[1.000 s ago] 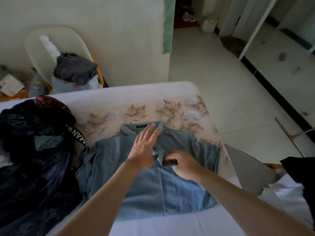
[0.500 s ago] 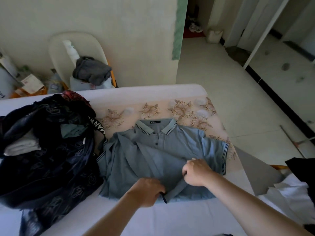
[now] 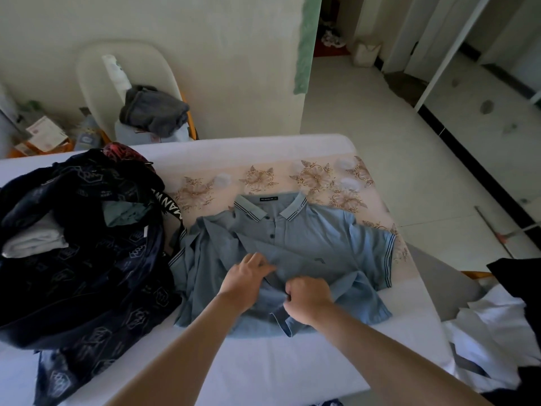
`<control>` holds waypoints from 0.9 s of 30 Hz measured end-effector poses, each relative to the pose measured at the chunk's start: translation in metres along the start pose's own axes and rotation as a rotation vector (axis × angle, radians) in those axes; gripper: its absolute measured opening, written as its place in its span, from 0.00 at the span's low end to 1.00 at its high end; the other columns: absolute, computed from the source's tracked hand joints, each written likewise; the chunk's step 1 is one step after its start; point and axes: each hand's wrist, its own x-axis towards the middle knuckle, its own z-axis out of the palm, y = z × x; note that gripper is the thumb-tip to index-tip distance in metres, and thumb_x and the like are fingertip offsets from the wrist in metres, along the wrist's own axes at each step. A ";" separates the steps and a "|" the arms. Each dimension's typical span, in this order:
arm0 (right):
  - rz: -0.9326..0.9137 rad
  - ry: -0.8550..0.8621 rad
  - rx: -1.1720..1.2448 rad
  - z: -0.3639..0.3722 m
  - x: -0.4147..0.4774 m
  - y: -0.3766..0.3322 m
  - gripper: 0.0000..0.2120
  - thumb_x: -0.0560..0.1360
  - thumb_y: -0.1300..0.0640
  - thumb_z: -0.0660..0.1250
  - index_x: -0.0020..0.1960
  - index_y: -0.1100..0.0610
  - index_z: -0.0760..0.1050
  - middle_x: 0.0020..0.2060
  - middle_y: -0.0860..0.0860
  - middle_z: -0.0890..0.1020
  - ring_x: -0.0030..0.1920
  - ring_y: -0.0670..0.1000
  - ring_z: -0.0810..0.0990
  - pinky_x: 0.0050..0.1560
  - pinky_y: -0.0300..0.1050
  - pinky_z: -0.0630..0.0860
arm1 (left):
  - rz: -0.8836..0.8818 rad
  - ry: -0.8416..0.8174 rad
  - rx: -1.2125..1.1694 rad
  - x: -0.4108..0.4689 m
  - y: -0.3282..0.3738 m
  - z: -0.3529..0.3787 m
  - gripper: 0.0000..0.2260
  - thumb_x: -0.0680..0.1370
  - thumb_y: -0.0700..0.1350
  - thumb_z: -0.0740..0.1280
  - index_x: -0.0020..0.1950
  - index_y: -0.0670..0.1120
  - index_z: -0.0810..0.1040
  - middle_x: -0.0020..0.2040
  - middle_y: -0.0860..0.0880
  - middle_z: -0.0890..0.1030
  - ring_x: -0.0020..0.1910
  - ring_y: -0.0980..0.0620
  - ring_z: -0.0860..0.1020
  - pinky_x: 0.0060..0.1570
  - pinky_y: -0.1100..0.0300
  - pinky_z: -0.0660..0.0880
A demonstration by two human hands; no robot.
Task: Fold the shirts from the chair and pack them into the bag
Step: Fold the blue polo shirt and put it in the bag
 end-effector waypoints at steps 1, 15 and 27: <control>-0.005 0.040 0.031 -0.002 -0.001 0.003 0.07 0.74 0.53 0.62 0.49 0.52 0.77 0.49 0.49 0.83 0.53 0.54 0.80 0.50 0.45 0.70 | 0.027 0.025 0.029 0.002 0.000 0.002 0.31 0.68 0.38 0.74 0.68 0.57 0.75 0.63 0.51 0.72 0.62 0.49 0.72 0.58 0.55 0.74; -0.017 0.222 0.523 -0.057 -0.006 0.071 0.21 0.68 0.72 0.59 0.35 0.45 0.69 0.35 0.45 0.76 0.37 0.49 0.75 0.41 0.49 0.74 | 0.258 0.160 -0.176 0.035 0.021 -0.039 0.23 0.70 0.28 0.64 0.56 0.52 0.70 0.48 0.49 0.80 0.36 0.48 0.78 0.31 0.58 0.73; -0.380 -0.128 -0.129 -0.031 -0.016 0.066 0.13 0.67 0.50 0.69 0.52 0.46 0.80 0.49 0.46 0.68 0.56 0.50 0.67 0.59 0.43 0.64 | 0.437 0.091 -0.003 -0.020 -0.007 0.018 0.11 0.66 0.45 0.78 0.47 0.50 0.85 0.47 0.54 0.80 0.45 0.53 0.77 0.48 0.59 0.78</control>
